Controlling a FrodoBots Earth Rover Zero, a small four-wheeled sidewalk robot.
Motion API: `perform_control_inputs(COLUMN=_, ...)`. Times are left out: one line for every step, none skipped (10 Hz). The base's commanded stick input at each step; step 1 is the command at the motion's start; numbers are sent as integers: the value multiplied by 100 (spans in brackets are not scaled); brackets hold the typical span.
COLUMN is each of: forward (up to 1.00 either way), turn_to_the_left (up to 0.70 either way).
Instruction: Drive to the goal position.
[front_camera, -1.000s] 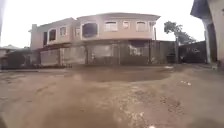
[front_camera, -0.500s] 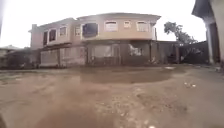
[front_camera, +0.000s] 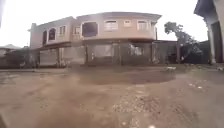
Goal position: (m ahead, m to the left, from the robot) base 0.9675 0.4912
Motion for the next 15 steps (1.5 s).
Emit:
perform_control_inputs(forward=30, turn_to_the_left=0)
perform_control_inputs(forward=30, turn_to_the_left=0)
perform_control_inputs(forward=30, turn_to_the_left=0)
perform_control_inputs(forward=30, turn_to_the_left=0)
perform_control_inputs(forward=30, turn_to_the_left=0)
perform_control_inputs(forward=30, turn_to_the_left=0)
perform_control_inputs(forward=30, turn_to_the_left=0)
perform_control_inputs(forward=30, turn_to_the_left=0)
perform_control_inputs(forward=30, turn_to_the_left=0)
perform_control_inputs(forward=30, turn_to_the_left=0)
perform_control_inputs(forward=30, turn_to_the_left=0)
perform_control_inputs(forward=30, turn_to_the_left=0)
perform_control_inputs(forward=30, turn_to_the_left=0)
perform_control_inputs(forward=30, turn_to_the_left=0)
perform_control_inputs(forward=30, turn_to_the_left=0)
